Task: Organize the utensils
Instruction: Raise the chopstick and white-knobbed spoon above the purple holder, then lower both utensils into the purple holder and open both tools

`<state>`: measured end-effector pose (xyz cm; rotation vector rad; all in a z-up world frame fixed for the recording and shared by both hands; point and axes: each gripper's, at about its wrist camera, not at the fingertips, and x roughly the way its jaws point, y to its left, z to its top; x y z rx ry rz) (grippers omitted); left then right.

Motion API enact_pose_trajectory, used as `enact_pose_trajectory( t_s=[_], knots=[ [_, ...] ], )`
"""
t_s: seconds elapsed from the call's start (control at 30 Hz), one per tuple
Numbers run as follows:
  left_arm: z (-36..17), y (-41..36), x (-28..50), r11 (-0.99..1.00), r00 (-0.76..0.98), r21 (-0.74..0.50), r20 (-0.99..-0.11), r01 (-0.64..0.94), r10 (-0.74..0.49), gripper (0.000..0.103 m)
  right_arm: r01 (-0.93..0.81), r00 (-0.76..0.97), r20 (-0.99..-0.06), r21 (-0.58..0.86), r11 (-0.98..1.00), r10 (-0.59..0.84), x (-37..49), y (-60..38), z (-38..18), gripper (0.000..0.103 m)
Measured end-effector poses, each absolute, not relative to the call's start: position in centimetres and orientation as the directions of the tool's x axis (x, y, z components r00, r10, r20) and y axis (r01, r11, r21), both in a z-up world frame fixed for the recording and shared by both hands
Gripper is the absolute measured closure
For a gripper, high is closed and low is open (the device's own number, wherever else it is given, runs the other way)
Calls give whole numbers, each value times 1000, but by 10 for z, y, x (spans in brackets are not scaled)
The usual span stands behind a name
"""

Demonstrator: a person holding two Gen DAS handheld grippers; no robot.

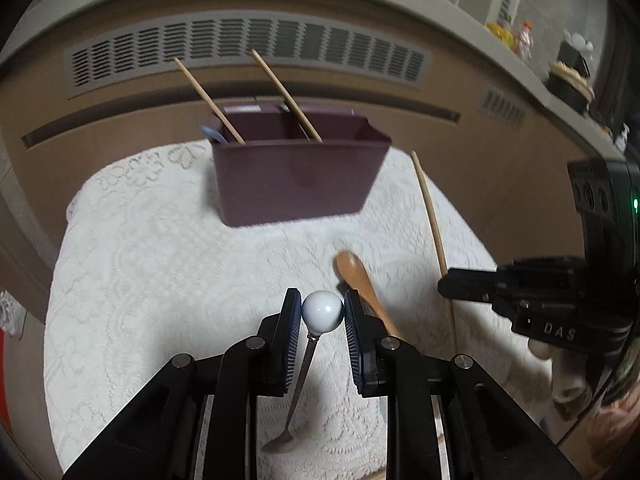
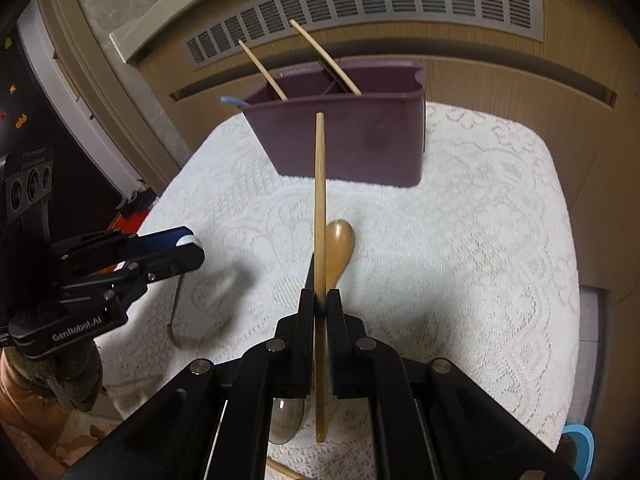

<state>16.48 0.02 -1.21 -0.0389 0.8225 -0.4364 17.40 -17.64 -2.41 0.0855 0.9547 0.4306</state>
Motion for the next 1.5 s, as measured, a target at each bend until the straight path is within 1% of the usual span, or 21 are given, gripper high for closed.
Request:
enact_pose_trajectory(
  t_s=[0.13,0.33,0.67,0.83,1.03,1.2,1.5],
  knots=[
    [15,12,161,913,652,-215,-644,346,-399,80,-331,547,-734,253,909,403,171,-174,-4,96],
    [64,19,164,909,724,-215,-551,356,-414,80,-353,636,-666,200,914,391,166,-169,37,96],
    [152,20,200,914,821,-161,-402,372,-405,80,-359,780,-526,67,931,339,187,-162,120,96],
    [174,21,223,909,840,-170,-348,380,-417,80,-352,823,-458,54,935,336,212,-159,146,96],
    [175,11,262,908,841,-165,-341,385,-419,80,-329,856,-396,75,941,331,253,-161,156,96],
    [156,8,299,903,822,-196,-375,382,-429,80,-313,857,-403,89,946,322,291,-161,143,96],
    [99,7,334,901,776,-243,-458,360,-434,80,-264,854,-441,87,960,275,332,-159,87,96]
  ],
)
